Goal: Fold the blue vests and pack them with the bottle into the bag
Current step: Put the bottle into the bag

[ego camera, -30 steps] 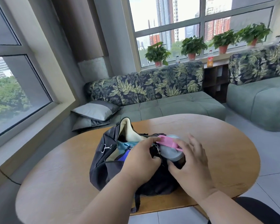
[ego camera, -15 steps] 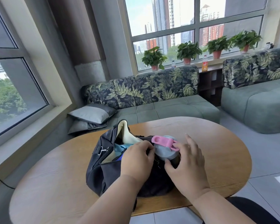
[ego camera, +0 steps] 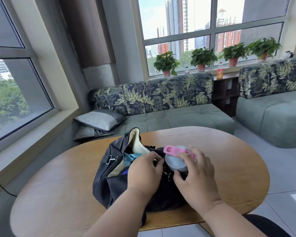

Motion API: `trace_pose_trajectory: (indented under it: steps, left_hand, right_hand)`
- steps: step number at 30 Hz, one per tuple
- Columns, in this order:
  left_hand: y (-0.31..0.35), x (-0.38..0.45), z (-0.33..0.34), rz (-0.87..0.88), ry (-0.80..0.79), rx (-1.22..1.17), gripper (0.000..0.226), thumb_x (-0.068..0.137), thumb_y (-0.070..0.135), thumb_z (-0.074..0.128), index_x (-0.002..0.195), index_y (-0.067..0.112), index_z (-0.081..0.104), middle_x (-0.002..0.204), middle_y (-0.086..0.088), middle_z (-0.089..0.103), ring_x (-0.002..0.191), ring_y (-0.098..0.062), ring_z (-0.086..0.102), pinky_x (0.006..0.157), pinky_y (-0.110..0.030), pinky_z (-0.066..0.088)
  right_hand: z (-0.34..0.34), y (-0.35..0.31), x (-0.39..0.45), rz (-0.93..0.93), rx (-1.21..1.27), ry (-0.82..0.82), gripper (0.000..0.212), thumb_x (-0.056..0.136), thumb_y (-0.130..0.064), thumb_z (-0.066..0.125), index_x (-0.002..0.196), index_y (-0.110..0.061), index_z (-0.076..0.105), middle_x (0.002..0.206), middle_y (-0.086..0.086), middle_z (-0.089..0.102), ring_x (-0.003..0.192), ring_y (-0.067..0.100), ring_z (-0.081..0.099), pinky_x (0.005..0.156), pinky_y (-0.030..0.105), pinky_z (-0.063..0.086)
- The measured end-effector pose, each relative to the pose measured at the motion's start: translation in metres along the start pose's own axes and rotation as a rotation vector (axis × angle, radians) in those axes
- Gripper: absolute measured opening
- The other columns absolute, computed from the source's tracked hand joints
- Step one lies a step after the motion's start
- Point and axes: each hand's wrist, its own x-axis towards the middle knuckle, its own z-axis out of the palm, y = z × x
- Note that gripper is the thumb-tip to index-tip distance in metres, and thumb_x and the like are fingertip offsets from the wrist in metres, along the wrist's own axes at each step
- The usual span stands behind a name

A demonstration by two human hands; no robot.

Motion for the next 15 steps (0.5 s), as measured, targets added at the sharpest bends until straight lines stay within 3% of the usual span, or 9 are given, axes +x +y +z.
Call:
trace_pose_trajectory:
  steps: [6, 9, 12, 15]
  left_hand:
    - [-0.003, 0.000, -0.006, 0.030, 0.062, -0.204, 0.010, 0.095, 0.035, 0.072, 0.087, 0.029, 0.075, 0.088, 0.019, 0.069, 0.092, -0.006, 0.061, 0.085, -0.034, 0.052]
    - [-0.003, -0.001, -0.008, 0.022, 0.061, -0.240, 0.011, 0.095, 0.035, 0.072, 0.085, 0.030, 0.074, 0.088, 0.019, 0.069, 0.092, -0.006, 0.062, 0.085, -0.035, 0.053]
    - [-0.003, -0.002, -0.011, -0.014, 0.053, -0.286, 0.013, 0.095, 0.035, 0.072, 0.083, 0.030, 0.075, 0.083, 0.020, 0.071, 0.088, -0.006, 0.065, 0.082, -0.038, 0.055]
    - [-0.004, -0.002, -0.012, -0.079, 0.007, -0.351, 0.014, 0.096, 0.036, 0.071, 0.084, 0.032, 0.074, 0.080, 0.019, 0.074, 0.081, -0.004, 0.069, 0.080, -0.039, 0.057]
  right_hand:
    - [0.001, -0.015, 0.012, -0.143, -0.236, -0.121, 0.048, 0.068, -0.032, 0.083, 0.114, -0.036, 0.073, 0.139, 0.004, 0.061, 0.127, 0.035, 0.049, 0.107, 0.050, 0.033]
    - [0.009, -0.027, 0.022, -0.189, -0.325, -0.144, 0.025, 0.076, -0.041, 0.080, 0.099, -0.034, 0.076, 0.131, 0.001, 0.066, 0.127, 0.038, 0.048, 0.111, 0.053, 0.029]
    - [0.017, -0.032, 0.035, -0.178, -0.334, -0.124, 0.012, 0.077, -0.041, 0.080, 0.084, -0.032, 0.076, 0.116, -0.002, 0.068, 0.122, 0.036, 0.051, 0.107, 0.050, 0.031]
    - [0.020, -0.030, 0.044, -0.172, -0.315, -0.143, 0.015, 0.072, -0.043, 0.084, 0.080, -0.033, 0.076, 0.110, -0.005, 0.067, 0.114, 0.031, 0.053, 0.097, 0.045, 0.035]
